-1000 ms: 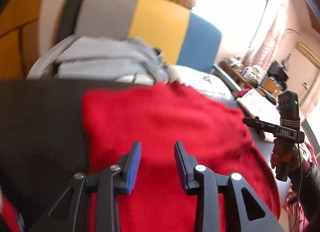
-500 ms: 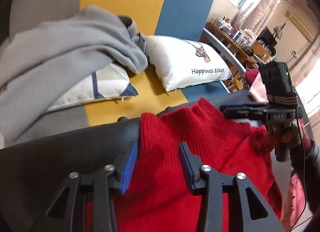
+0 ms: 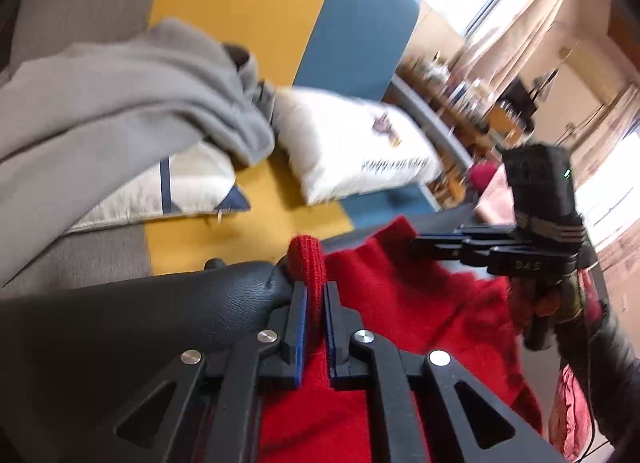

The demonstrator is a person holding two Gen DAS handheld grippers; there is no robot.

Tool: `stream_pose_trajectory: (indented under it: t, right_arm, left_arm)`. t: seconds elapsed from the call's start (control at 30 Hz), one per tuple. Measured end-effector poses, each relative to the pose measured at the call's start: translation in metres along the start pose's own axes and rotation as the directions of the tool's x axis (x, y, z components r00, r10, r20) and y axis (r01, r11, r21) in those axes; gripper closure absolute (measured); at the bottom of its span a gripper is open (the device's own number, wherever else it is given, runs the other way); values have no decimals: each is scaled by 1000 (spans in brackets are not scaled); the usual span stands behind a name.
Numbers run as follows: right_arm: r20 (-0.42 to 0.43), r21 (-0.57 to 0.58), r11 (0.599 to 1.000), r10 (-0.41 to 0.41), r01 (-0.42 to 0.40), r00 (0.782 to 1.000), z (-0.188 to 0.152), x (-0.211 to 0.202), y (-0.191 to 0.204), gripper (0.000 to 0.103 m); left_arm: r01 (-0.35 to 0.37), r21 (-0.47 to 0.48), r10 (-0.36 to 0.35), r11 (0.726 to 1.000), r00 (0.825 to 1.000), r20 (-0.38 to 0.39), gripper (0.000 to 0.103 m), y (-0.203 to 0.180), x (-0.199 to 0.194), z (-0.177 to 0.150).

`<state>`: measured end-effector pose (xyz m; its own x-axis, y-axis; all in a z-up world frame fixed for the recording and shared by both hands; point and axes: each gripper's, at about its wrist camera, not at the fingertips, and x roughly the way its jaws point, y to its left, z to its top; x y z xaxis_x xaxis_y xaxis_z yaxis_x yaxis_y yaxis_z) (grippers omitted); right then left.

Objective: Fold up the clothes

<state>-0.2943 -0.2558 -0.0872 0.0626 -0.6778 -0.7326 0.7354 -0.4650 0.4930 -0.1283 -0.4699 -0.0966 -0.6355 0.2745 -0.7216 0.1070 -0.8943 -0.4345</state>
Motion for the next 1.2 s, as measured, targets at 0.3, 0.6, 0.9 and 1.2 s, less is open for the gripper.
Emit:
stream_pose_trajectory:
  t: [0.3,0.6,0.9,1.2]
  right_arm:
    - [119,-85,993,85,-75,989,-48,-59,51,94]
    - [8,-44,998,43,-43,999,-141,-62,43,90]
    - [121,-59,998,-9,16,993,-121,-93,61,78]
    - [-19,-245,962,-128,119,992,-96,-14,102,69]
  left_arm:
    - [13,66,-20,998,994,110,97,-33,-59,-50]
    - [-48,23,46,999,996,72,95,-25,-71,-99]
    - [-48,-92,59,995,991,119,87,-14,-81,-82]
    - [-66,125,75,990,995,-67,85,-53,-15,-61]
